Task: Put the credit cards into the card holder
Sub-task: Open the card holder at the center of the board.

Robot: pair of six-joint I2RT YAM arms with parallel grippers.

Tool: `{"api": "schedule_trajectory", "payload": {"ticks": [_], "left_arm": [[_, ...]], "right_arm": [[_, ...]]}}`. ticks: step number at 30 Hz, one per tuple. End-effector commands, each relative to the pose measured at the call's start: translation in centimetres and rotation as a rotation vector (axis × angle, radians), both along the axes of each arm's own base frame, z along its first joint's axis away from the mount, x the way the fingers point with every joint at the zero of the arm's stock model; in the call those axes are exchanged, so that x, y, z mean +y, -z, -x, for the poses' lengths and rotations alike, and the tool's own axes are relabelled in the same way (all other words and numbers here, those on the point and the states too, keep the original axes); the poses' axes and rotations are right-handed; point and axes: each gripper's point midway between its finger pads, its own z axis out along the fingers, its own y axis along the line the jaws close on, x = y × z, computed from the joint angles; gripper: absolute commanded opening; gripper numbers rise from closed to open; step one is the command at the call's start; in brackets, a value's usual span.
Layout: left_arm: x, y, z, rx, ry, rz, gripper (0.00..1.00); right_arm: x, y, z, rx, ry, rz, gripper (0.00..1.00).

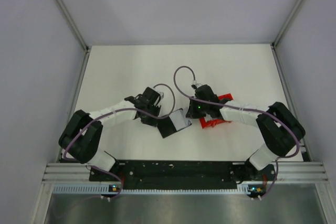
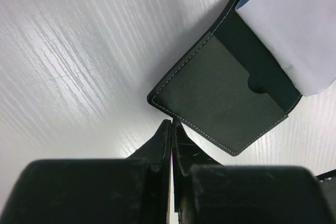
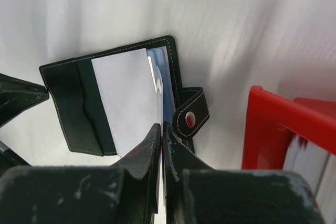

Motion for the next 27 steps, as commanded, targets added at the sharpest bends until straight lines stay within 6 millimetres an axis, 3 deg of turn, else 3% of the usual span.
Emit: {"api": "schedule_trajectory", "payload": {"ticks": [1, 6, 13, 16, 19, 21, 24, 27], "left_arm": [[-0.6, -0.3, 0.9, 0.026, 0.06, 0.02, 0.0], [-1.2, -1.0, 1.8, 0.035, 0.09, 0.039, 0.0], [-1.1, -1.4, 1.3, 0.011, 0.025, 0.045, 0.0], [-1.6, -4.0, 0.5, -0.064, -0.076, 0.126, 0.17], [-1.8, -6.8, 0.0, -0.152, -0.18, 0.24, 0.47], [-2.0, -8.1, 0.1, -0.191, -0.234, 0.322, 0.6], [-3.0, -9.6, 0.1, -0.231, -0.268, 0.464, 0.68], [-4.7, -9.4, 0.7, -0.188, -0.255, 0.575, 0.68]], "right_arm": [[-2.4, 0.3, 0.9, -0.001, 0.01, 0.05, 0.0], [-3.3, 0.1, 1.8, -0.005, 0.008, 0.05, 0.0], [-3.6, -0.9, 1.1, -0.013, 0.009, 0.026, 0.0], [-3.1, -1.0, 1.1, -0.005, 0.005, 0.007, 0.0], [-2.9, -1.1, 1.0, -0.003, 0.007, -0.001, 0.0], [-2.8, -1.1, 1.0, 0.0, 0.005, -0.008, 0.0], [-2.7, -1.3, 0.7, -0.006, 0.006, -0.01, 0.0], [-2.5, -1.5, 0.6, -0.007, 0.005, -0.015, 0.0]]}}
